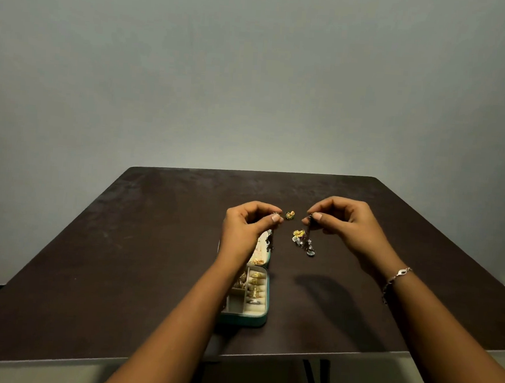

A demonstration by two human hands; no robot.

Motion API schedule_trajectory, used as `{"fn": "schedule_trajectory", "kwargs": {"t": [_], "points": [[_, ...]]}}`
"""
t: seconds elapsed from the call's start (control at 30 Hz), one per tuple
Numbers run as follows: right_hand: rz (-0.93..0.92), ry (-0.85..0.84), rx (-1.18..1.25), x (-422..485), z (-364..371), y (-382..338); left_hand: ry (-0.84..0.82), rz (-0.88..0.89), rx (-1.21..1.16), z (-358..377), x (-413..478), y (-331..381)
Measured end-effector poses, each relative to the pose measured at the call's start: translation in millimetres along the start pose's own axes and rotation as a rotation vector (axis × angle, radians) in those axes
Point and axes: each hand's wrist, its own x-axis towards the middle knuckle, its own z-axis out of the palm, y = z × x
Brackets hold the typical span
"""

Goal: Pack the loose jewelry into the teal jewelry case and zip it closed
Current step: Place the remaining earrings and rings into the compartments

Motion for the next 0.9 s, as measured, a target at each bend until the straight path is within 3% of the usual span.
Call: {"fn": "schedule_trajectory", "kwargs": {"t": [0.53,0.9], "points": [[0.009,-0.139,0.0,6.3,77.4,-17.3,0.086,-0.001,0.056,-64.9,-14.4,10.4],[0.079,-0.191,0.006,2.4,113.3,9.1,0.165,-0.048,0.07,-89.9,-28.3,0.3]]}}
